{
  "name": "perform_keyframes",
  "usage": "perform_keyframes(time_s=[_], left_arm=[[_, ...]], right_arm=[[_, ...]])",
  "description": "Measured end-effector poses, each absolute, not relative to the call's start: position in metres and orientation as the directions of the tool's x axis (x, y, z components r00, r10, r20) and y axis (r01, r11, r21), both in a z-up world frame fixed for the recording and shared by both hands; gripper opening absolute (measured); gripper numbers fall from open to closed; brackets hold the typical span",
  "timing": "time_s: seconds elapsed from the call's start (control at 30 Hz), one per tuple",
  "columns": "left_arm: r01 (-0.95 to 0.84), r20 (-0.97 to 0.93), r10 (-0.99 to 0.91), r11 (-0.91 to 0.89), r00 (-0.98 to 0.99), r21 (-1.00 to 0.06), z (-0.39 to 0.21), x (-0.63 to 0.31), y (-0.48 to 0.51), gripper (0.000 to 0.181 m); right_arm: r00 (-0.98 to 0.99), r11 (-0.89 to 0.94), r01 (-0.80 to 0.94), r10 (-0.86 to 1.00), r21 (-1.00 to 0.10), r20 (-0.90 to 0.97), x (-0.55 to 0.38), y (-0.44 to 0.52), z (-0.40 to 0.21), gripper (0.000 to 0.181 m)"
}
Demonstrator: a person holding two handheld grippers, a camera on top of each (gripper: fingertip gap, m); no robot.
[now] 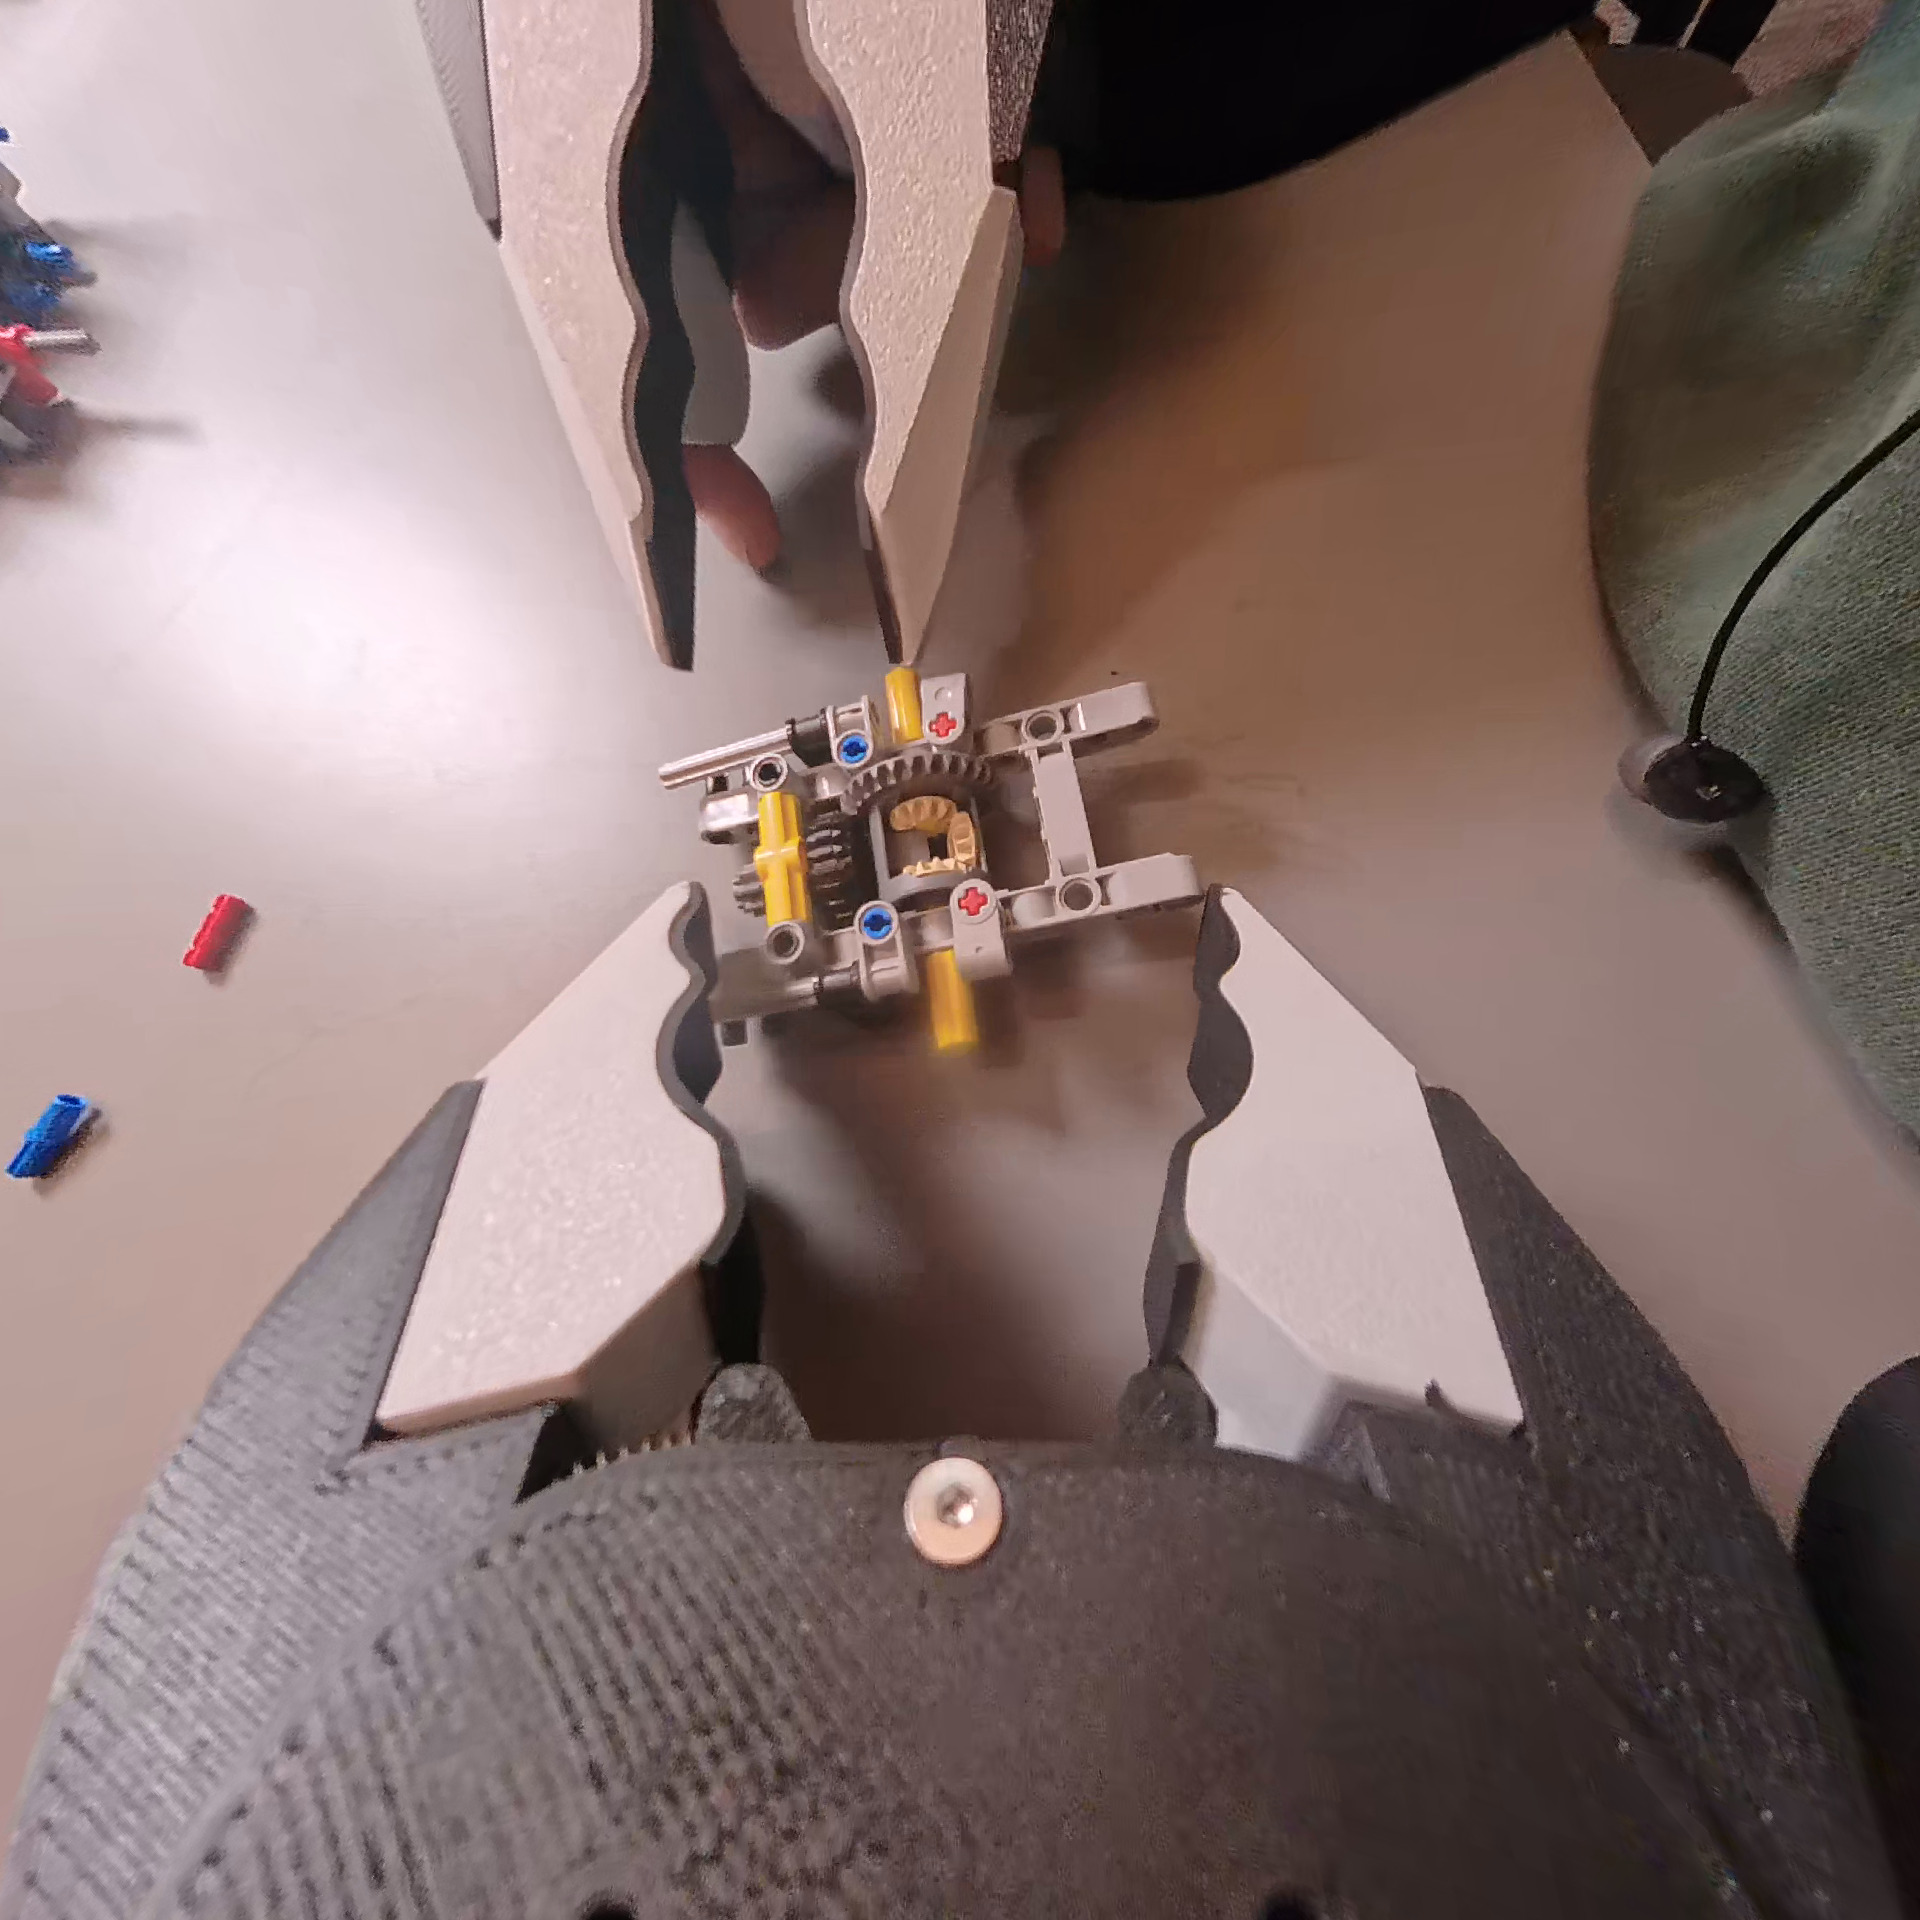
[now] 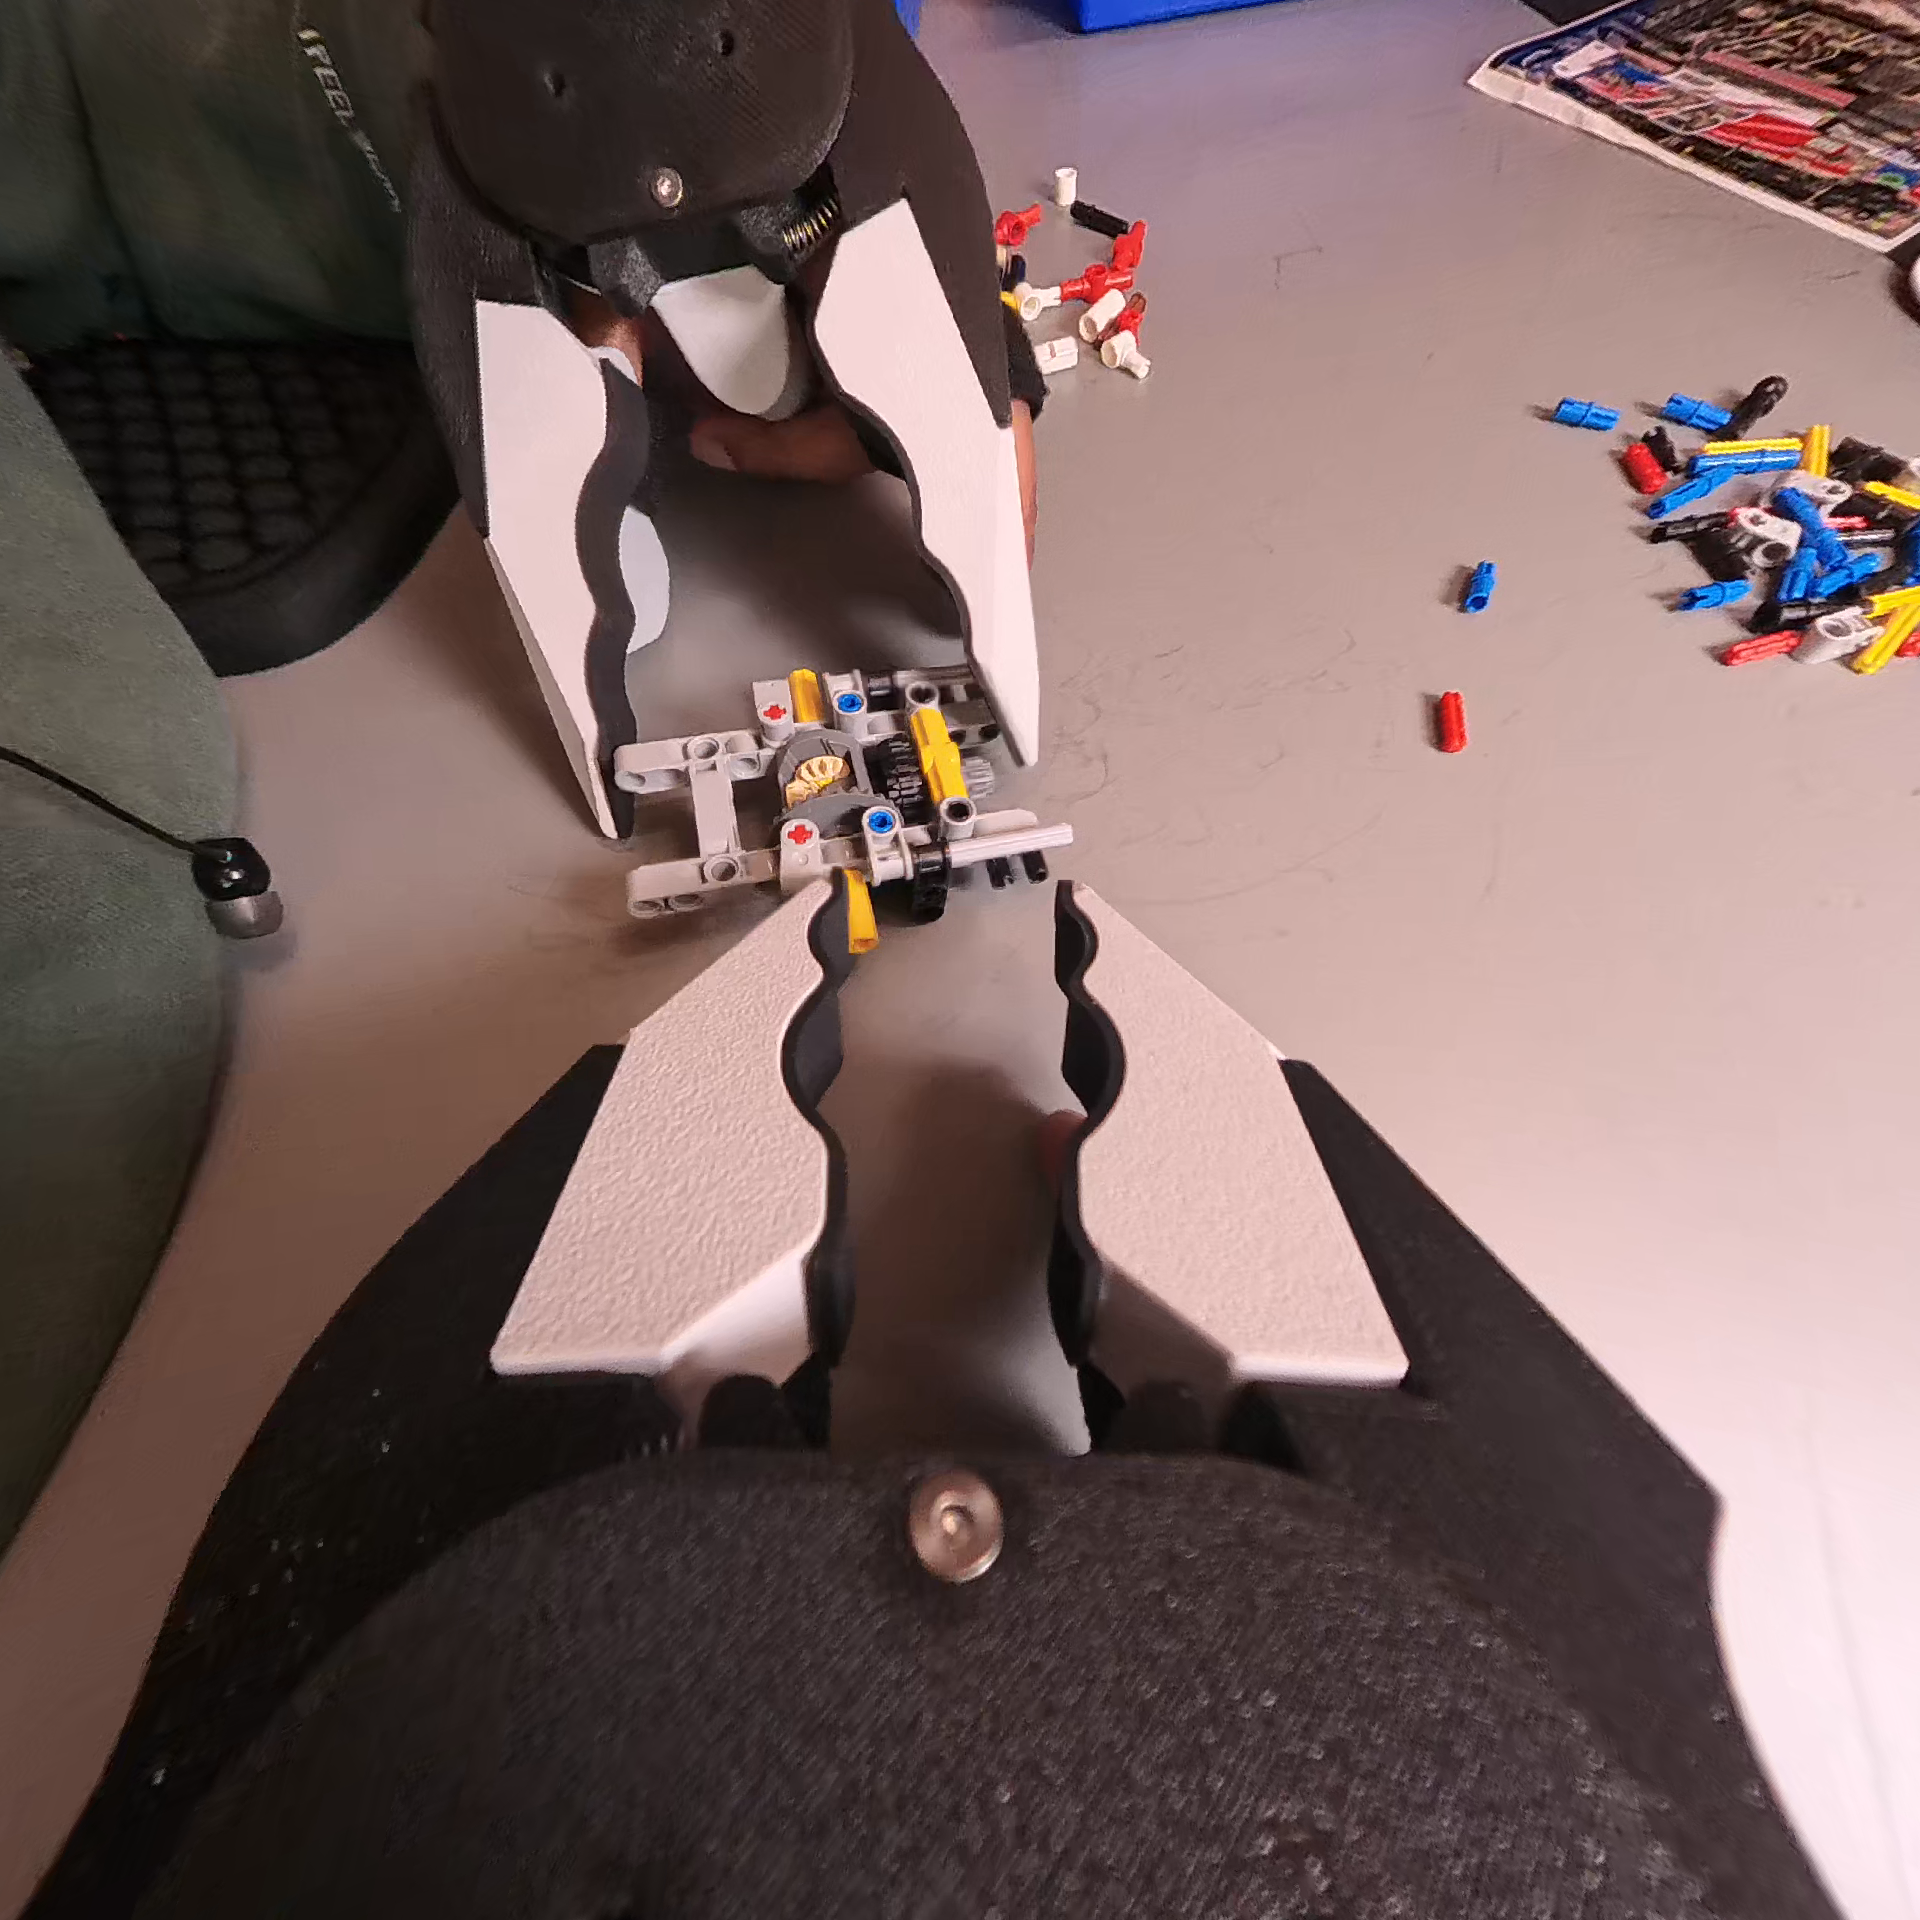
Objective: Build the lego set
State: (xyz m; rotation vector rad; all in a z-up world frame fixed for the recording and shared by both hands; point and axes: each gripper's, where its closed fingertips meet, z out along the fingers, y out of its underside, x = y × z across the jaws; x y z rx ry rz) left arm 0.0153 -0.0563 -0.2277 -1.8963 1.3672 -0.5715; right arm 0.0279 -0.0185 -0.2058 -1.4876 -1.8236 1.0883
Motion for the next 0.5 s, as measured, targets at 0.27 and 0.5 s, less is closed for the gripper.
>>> perform_keyframes(time_s=[0.27,0.5], left_arm=[[-0.548,0.082,-0.906,-0.321,0.415,-0.773,-0.221,0.01,-0.058,0.112],[-0.512,0.095,-0.877,-0.36,0.472,-0.78,-0.223,0.012,-0.059,0.112]], right_arm=[[-0.246,-0.015,0.486,0.957,-0.874,-0.153,0.027,-0.018,-0.195,0.048],[-0.233,0.052,0.364,0.972,-0.93,-0.037,0.024,-0.014,-0.172,0.0]])
